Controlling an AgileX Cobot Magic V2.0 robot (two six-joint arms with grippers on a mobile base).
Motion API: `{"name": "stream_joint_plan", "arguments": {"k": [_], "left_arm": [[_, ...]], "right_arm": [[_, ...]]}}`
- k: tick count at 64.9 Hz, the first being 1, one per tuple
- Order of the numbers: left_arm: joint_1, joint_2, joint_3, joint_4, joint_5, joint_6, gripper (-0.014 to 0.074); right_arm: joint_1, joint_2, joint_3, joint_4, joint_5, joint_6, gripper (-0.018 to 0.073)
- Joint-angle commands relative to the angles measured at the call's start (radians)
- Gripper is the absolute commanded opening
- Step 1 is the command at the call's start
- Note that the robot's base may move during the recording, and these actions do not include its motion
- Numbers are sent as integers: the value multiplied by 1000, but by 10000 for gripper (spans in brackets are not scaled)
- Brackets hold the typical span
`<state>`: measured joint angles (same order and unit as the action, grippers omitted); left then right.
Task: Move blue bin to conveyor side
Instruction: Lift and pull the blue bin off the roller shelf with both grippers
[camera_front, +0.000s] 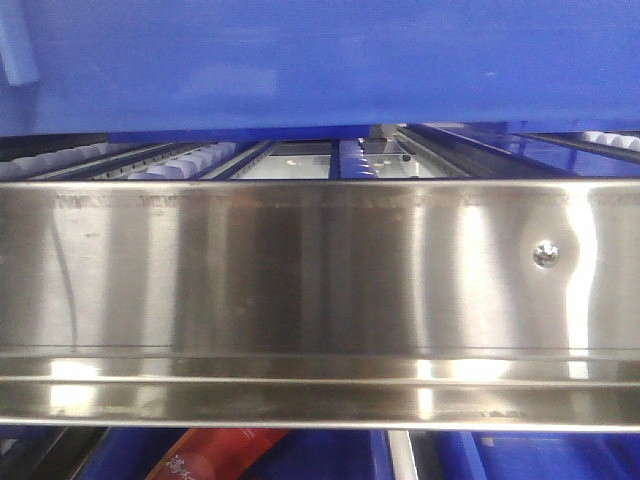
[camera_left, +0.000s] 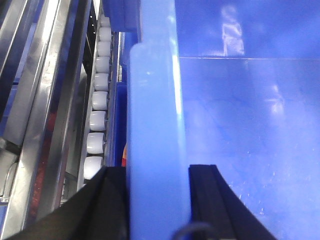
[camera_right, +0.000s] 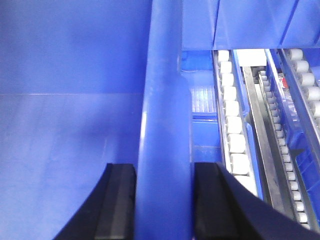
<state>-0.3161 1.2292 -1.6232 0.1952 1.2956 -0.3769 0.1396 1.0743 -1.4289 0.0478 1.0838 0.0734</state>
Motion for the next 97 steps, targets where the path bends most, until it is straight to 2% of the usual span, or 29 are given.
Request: {"name": "stream_joint_plan", "arguments": {"k": [1,97], "left_arm": [[-4,-26,-14,36,-75,3,-19],[-4,-26,-14,36,-75,3,-19]], "right_arm": [[-5,-22,-14,-26,-105,-14,-88],[-5,-22,-14,-26,-105,-14,-88]]}}
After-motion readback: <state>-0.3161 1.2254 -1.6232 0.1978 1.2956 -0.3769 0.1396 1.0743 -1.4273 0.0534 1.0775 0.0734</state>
